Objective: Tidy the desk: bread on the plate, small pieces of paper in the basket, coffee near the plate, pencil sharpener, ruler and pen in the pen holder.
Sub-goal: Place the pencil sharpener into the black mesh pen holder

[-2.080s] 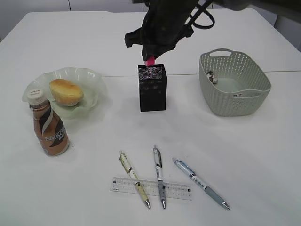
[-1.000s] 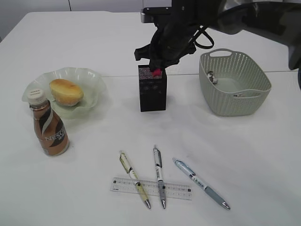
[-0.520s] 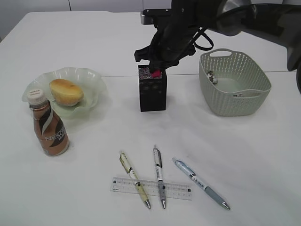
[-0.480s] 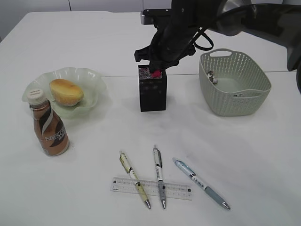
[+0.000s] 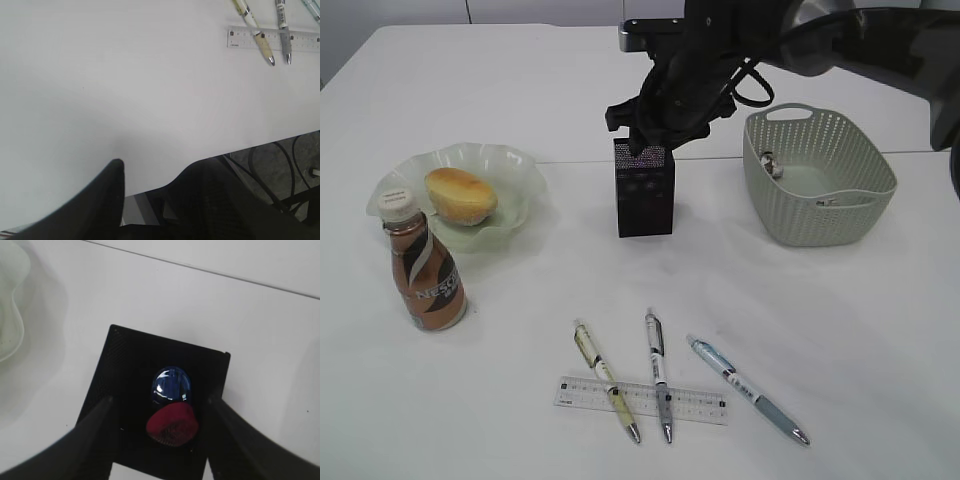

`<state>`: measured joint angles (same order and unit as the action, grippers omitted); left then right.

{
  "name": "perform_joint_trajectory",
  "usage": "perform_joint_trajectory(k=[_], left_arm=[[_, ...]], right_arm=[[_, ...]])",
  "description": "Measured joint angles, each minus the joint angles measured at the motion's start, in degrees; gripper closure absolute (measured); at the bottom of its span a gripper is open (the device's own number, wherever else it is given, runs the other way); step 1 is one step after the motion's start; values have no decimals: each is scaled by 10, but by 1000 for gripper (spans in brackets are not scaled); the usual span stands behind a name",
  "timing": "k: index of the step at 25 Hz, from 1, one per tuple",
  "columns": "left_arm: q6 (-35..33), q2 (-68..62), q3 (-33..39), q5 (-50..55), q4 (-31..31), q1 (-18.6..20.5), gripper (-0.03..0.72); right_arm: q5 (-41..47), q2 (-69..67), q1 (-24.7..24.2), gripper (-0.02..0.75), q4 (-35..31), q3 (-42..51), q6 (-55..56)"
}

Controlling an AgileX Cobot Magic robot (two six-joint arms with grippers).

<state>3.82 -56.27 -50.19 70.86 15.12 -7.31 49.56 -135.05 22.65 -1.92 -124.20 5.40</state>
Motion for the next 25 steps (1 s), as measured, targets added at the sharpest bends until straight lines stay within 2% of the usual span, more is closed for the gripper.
perform_joint_trajectory(k=[7,17,25], left_arm=[[0,0,0,0,0,0,316],[0,0,0,0,27,0,316],[0,0,0,0,47,0,316]], right_arm=[[24,14,0,290,1,-1,0],[207,104,-1,290,56,-31,0],[221,245,-1,290,55,-11,0]])
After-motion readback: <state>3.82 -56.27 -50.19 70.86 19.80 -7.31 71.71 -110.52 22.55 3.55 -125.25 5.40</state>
